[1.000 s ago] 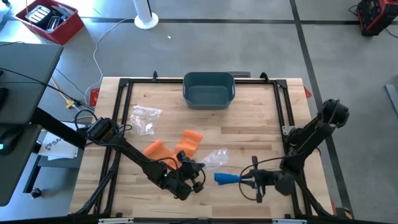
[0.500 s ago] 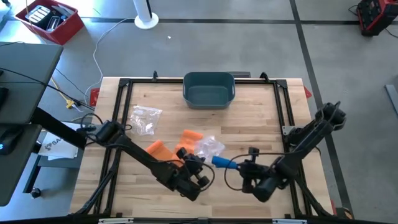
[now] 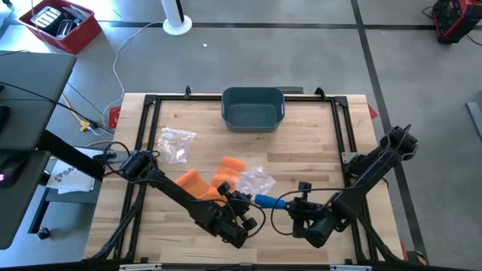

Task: Roll bandage
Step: Put the rolled blue bandage into the right transparent zip bag

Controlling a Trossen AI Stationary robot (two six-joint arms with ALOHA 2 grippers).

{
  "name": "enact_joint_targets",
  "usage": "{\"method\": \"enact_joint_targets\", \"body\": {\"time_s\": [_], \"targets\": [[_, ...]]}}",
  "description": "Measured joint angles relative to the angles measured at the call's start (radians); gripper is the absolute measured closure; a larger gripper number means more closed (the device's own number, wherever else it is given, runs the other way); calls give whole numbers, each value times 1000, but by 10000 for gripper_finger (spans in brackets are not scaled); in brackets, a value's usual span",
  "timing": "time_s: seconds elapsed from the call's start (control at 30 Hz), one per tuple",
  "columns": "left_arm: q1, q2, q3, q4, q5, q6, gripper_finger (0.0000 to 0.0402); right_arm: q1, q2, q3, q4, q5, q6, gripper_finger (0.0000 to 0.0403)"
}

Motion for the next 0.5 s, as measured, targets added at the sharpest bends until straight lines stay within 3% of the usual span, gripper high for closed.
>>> {"method": "enact_joint_targets", "body": {"time_s": [0.3, 0.5], "targets": [[2, 0, 0, 2, 2, 5, 401, 6, -1, 17, -52, 59, 9, 389], [-8, 0, 0, 51, -5, 41, 401, -57, 15, -1, -80, 1, 79, 389]]}}
